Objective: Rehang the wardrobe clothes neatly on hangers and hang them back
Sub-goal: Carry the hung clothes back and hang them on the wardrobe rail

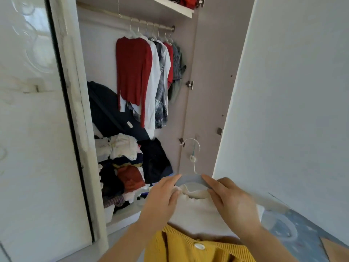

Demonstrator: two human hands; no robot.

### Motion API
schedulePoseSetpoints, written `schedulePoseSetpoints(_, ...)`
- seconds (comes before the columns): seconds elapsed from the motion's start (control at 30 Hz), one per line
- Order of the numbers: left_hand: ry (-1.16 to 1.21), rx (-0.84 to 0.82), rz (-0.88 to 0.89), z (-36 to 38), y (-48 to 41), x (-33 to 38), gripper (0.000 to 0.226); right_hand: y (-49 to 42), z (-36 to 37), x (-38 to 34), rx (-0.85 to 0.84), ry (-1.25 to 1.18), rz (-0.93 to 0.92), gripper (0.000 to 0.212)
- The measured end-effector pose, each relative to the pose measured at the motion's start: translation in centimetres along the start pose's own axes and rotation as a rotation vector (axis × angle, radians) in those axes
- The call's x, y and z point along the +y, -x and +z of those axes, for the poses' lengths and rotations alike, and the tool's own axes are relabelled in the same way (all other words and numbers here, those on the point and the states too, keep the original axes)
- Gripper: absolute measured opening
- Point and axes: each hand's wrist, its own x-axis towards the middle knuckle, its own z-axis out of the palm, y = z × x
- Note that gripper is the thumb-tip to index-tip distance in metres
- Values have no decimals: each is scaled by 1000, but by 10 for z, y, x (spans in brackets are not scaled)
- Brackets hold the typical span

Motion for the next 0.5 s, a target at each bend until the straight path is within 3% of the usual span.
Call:
schedulePoseSetpoints(0.2,-38,79,-56,27,-84,-66,41,-83,82,37,-24,-65,-62,49)
schedulePoseSetpoints(0.37,-65,135,-102,37,-164,-126,43,-165,154,64,-210,-74,-45,41)
schedulePoseSetpoints(0.5,-80,174,-159,35,-226,-174,43,-235,196,65,-179,-117,-112,49)
